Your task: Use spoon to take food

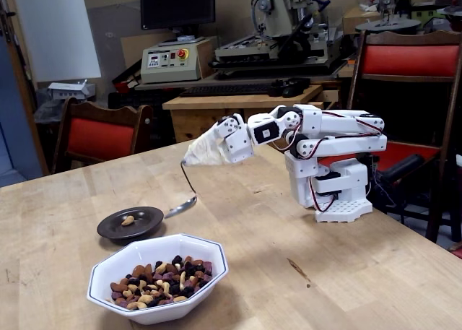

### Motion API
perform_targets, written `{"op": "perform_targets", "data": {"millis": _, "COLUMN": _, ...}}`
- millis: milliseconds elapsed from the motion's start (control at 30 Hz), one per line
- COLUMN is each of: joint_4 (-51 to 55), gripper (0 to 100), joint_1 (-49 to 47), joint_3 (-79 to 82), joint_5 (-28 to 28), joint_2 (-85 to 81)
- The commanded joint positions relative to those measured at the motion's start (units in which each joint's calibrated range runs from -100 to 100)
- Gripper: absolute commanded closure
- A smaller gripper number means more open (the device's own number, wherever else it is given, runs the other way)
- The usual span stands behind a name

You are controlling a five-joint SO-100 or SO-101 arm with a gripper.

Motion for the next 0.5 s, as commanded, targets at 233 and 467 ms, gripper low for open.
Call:
{"op": "perform_targets", "data": {"millis": 233, "joint_4": -1.2, "gripper": 96, "joint_1": -0.1, "joint_3": -12.3, "joint_5": -0.1, "joint_2": 0.1}}
{"op": "perform_targets", "data": {"millis": 467, "joint_4": -1.1, "gripper": 96, "joint_1": -4.4, "joint_3": -12.1, "joint_5": 0.0, "joint_2": 0.1}}
